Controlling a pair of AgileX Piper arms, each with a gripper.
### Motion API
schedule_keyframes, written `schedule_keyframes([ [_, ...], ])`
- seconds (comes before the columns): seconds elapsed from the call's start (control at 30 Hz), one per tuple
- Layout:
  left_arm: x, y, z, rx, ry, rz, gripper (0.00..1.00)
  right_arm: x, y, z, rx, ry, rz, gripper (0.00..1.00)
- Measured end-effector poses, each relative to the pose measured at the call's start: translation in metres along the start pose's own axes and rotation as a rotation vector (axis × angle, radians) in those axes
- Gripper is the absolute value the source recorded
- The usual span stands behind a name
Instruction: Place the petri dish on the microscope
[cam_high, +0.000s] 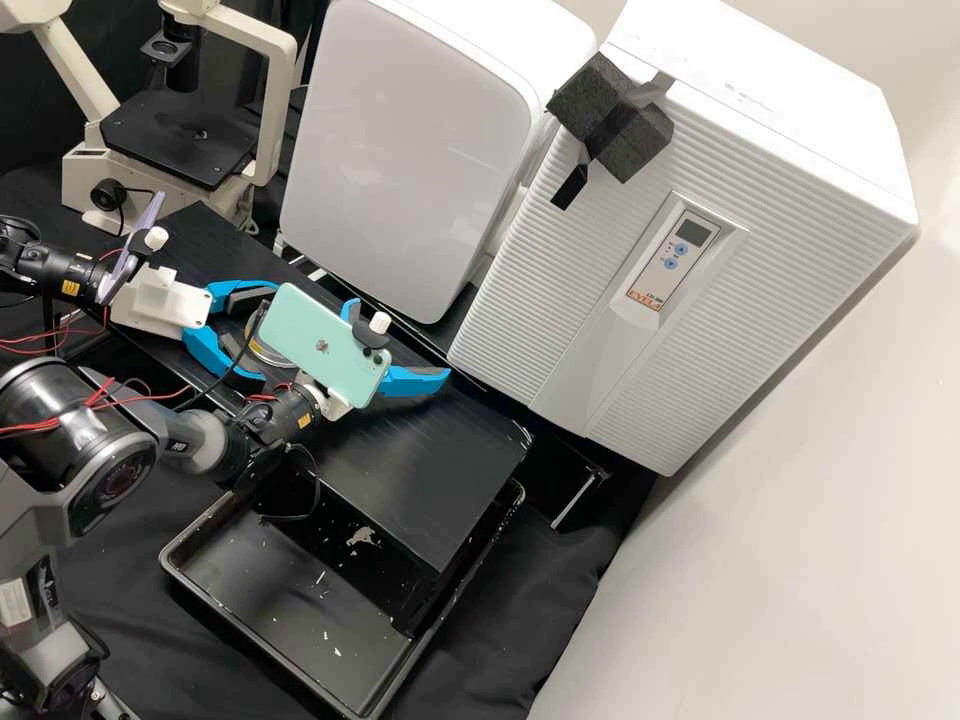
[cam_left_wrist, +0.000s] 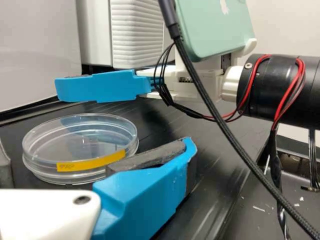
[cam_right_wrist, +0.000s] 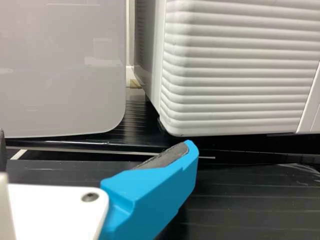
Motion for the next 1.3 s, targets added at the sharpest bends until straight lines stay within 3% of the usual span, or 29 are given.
schedule_keyframes([
  [0.37,0.0049,-0.0101,0.0015,-0.018,0.000,0.031,0.00,0.0000,0.0000,0.0000,0.000,0.000,0.000,1.00],
  [1.3,0.0023,-0.0093,-0.0054,-0.050,0.028,0.074,0.00,0.0000,0.0000,0.0000,0.000,0.000,0.000,1.00],
])
